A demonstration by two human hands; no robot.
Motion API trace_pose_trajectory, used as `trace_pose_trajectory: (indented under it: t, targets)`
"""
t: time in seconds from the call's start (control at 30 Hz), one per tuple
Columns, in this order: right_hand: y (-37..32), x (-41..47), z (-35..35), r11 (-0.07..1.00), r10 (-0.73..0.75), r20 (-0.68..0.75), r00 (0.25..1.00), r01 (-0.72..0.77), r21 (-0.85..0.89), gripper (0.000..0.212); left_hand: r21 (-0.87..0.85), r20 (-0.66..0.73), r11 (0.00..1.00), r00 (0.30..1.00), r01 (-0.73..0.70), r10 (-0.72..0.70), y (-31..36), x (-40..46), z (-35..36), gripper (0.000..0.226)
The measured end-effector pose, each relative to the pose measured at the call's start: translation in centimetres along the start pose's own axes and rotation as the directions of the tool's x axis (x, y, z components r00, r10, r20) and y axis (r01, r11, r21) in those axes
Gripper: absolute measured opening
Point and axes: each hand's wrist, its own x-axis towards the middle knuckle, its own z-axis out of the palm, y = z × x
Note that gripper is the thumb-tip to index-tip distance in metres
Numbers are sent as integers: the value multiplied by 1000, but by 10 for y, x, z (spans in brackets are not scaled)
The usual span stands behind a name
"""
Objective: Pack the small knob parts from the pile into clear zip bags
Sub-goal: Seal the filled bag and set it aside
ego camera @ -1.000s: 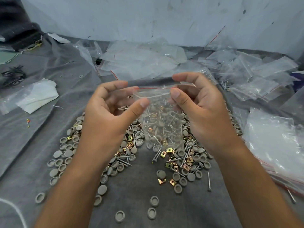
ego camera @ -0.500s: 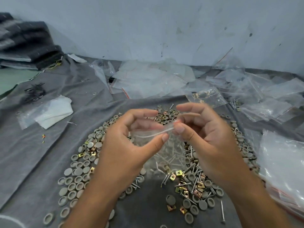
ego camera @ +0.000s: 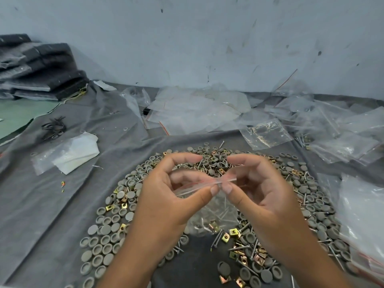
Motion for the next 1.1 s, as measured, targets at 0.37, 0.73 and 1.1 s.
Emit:
trace_pose_trajectory:
  t: [0.37, 0.73, 1.1]
  targets:
    - [1, -1, 10, 999, -13, -72, 997, 17, 51, 30, -18, 78, 999, 996, 48, -47, 4, 0, 0, 51]
    - [5, -1, 12, 992, 14, -54, 998, -7, 130, 31, 8, 76, 999, 996, 39, -39, 3, 0, -3, 50]
    - [2, 3, 0, 985, -2, -200, 980, 37, 170, 27, -20, 3, 1000, 1000, -1, 1, -2, 4, -5, 42]
